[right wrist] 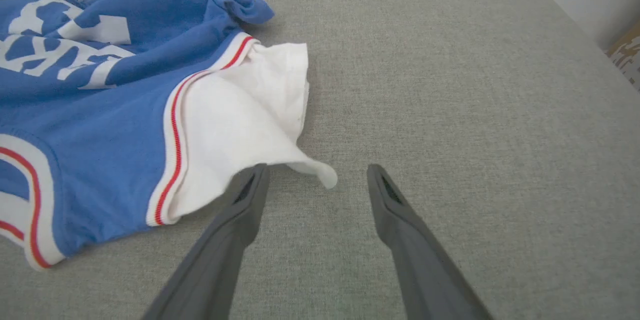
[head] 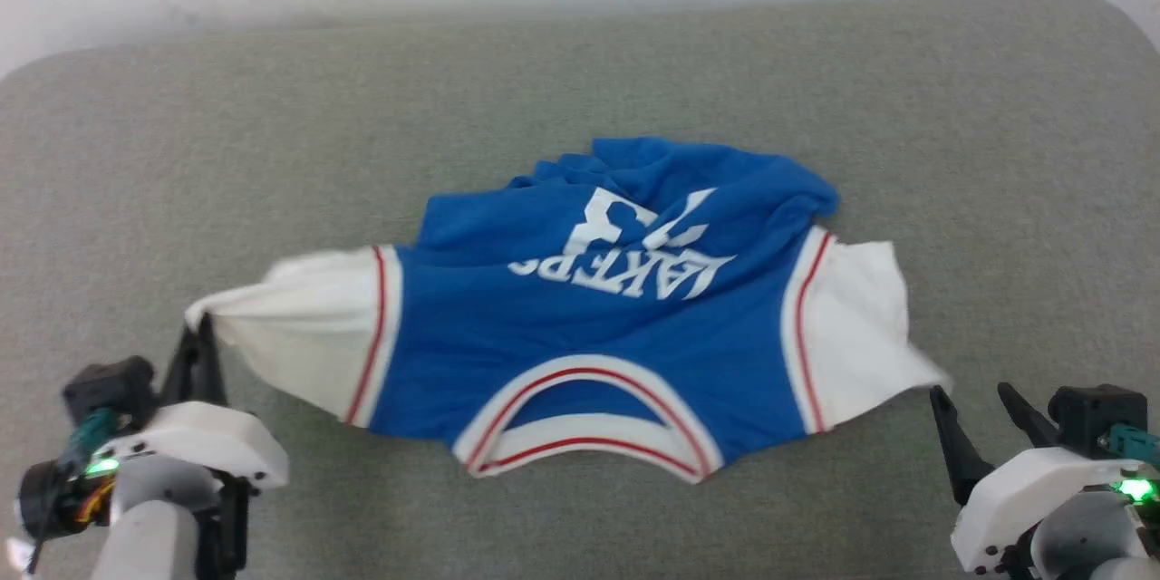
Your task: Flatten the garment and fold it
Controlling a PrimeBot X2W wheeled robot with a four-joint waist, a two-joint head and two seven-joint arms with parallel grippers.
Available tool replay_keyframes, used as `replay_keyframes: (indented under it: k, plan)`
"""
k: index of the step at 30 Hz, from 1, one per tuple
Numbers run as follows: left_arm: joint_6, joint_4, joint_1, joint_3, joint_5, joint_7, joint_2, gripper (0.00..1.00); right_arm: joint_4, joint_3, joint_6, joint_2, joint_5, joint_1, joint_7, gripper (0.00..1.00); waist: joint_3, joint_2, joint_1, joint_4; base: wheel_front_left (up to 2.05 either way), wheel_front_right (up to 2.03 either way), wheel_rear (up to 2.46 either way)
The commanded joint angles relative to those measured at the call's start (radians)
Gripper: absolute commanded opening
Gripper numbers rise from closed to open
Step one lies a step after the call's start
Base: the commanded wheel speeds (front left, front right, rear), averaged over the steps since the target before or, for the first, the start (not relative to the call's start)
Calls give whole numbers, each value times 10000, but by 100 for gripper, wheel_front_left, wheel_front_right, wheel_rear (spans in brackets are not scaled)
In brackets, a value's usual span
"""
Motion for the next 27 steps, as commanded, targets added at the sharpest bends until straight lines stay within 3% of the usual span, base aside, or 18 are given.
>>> replay_keyframes:
  k: [1,7,17,25,26,27]
  plan:
    - [142,6,-4,178,-91,-228,57,0,-100,-41,-21,-40,45,84,128,100,-31,0,-1,186,0,0,0]
    - [246,-88,-25,383,-235,-706,40,0,-480,-407,-21,3,279,-221,1189,100,215,0,-1,459,0,0,0]
    - [108,-358,-74,-311,-60,-519,-226,0,226,-152,-21,22,472,-655,3879,100,528,0,-1,957,0,0,0]
    - [63,-593,-188,-625,12,-363,-249,0,1201,96,-21,107,252,-834,4380,100,809,0,-1,1158,0,0,0]
    - [61,-613,-187,-648,15,-338,-239,0,1294,229,-21,113,332,-820,4437,73,827,0,-1,1165,0,0,0]
    - [56,-627,-177,-667,13,-313,-228,0,1360,329,-21,100,397,-806,4457,11,832,0,-1,1167,0,0,0]
